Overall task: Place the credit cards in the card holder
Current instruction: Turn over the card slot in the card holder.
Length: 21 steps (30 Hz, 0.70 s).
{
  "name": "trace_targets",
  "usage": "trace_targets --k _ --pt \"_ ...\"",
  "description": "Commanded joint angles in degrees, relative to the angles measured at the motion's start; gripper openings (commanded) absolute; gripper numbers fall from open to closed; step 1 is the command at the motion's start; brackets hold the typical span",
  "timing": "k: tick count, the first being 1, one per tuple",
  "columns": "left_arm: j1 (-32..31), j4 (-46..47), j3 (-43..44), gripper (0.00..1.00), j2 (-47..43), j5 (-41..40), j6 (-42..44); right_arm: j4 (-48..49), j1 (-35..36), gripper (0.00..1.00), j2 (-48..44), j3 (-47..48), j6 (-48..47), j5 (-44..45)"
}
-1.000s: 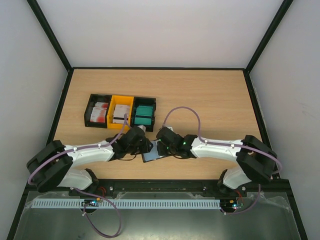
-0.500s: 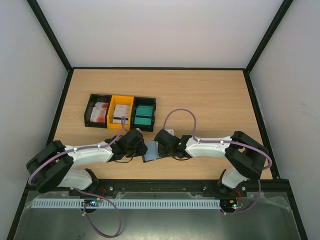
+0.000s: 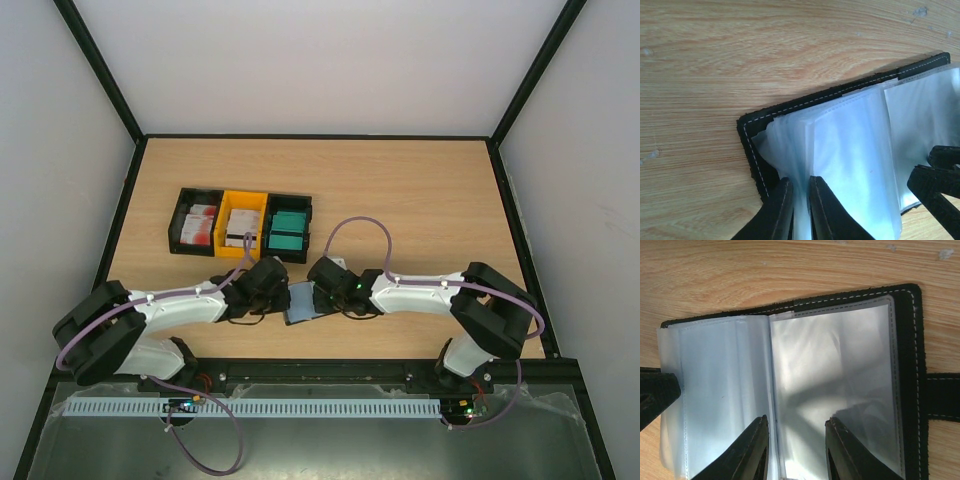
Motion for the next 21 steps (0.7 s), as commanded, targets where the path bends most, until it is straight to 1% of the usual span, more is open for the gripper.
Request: trace_targets --k 1,6,12,16,21 --pt "0.36 -3.55 2.31 0.11 -0.59 1.27 0.72 0.39 0.34 0.30 -0.80 0.53 0.38 0.70" --pt "0.32 -3.57 3.26 0.03 -1.33 2.32 0.74 0.16 0.38 0.30 -1.18 0.43 0.60 1.56" --pt "0.35 -3.55 3.92 0.03 -2.02 3.40 0.79 0.22 0.31 0.30 -2.04 0.05 0.86 1.97" --pt "0.34 -1.78 3.87 0.02 -3.84 5.05 1.16 -0.37 0.33 0.30 -3.16 -0.22 1.61 3.52" --pt "0.35 1.63 4.21 0.02 -4.70 7.69 1.41 -2.47 0.34 0.30 -6.27 -1.24 5.42 9.96"
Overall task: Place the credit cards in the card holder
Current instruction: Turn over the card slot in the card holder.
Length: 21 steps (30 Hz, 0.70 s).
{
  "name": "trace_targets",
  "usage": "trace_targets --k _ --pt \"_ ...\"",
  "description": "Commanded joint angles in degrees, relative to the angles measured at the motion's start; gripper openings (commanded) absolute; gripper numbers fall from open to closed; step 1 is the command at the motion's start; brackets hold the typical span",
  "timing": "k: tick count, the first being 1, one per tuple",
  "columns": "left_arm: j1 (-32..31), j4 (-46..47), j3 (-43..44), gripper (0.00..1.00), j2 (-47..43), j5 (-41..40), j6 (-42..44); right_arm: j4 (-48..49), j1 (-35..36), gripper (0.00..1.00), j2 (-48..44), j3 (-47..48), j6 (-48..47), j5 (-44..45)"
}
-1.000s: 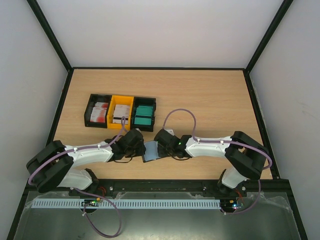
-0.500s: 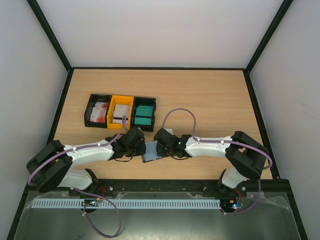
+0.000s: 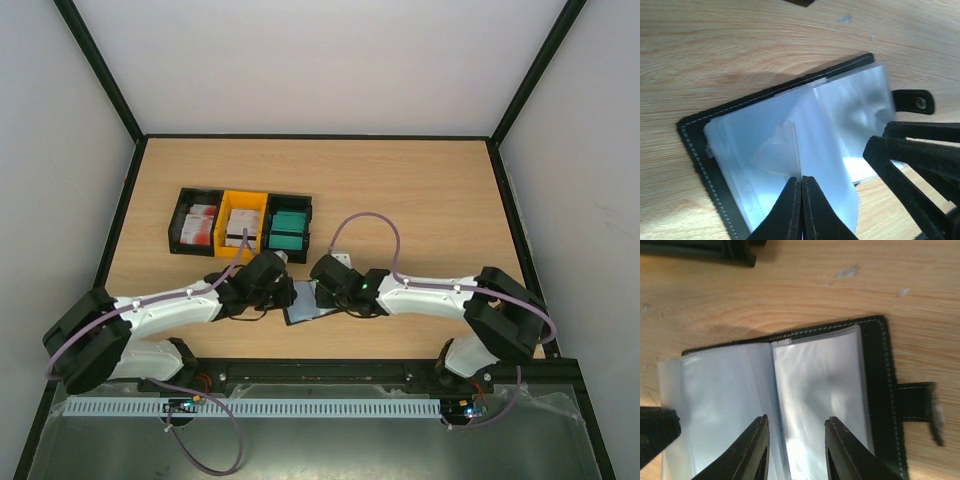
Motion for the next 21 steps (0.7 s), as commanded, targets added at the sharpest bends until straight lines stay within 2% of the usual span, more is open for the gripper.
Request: trace_targets --k 1,12,21 --pt "0.40 3.50 1.87 0.02 -1.01 3.40 0.88 -3.05 0.31 0.30 -4.10 -1.15 4.83 8.54" --pt "0.35 11.74 7.82 0.02 8.20 8.24 1.68 -8.57 0.23 0.33 -15.06 -4.26 12.28 20.72" --pt "-1.02 16.56 13.83 0.03 20.20 11.44 2.01 -11.04 -0.10 0.40 -22.77 -7.63 14.43 23.22"
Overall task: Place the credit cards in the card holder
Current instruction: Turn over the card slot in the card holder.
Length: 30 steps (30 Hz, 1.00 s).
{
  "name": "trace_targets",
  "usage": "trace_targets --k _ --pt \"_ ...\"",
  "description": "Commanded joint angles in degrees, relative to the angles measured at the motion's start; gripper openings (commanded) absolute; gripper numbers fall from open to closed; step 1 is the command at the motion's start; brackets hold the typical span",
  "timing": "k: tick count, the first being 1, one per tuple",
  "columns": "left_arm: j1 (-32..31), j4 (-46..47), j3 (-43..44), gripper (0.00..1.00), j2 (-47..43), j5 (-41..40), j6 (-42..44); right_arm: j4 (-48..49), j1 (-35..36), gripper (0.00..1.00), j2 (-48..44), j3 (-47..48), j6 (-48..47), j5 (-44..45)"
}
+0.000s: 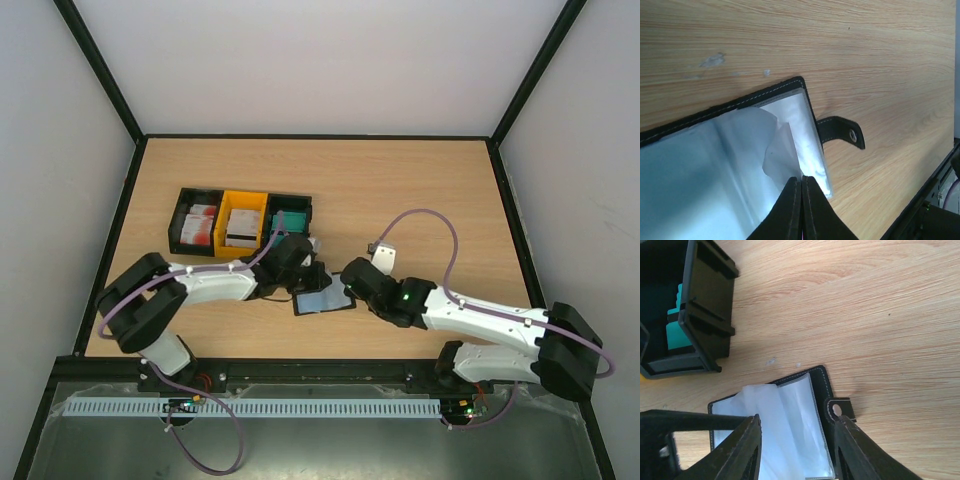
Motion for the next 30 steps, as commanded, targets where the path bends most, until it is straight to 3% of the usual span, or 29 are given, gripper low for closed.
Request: trace_targets --k 1,16,24,30 --pt "-1.16 3.42 3.78 0.03 4.59 2.36 0.85 -2.78 -0.18 0.40 -2.45 -2.07 2.08 3.29" --pt "-3.19 5.35 7.43 0.33 12.25 4.06 1.61 -3.42 -0.25 0.45 -9.74 -3.82 2.90 2.37" --pt "-3.05 9.34 8.56 0.47 12.33 8.84 0.72 1.53 -0.27 0.47 -12.76 -4.38 -2.61 -6.25" --pt "-3.01 10.63 10.19 0.56 11.87 9.75 0.73 0.83 -0.30 0.49 -16.12 -5.70 -1.39 -6.62"
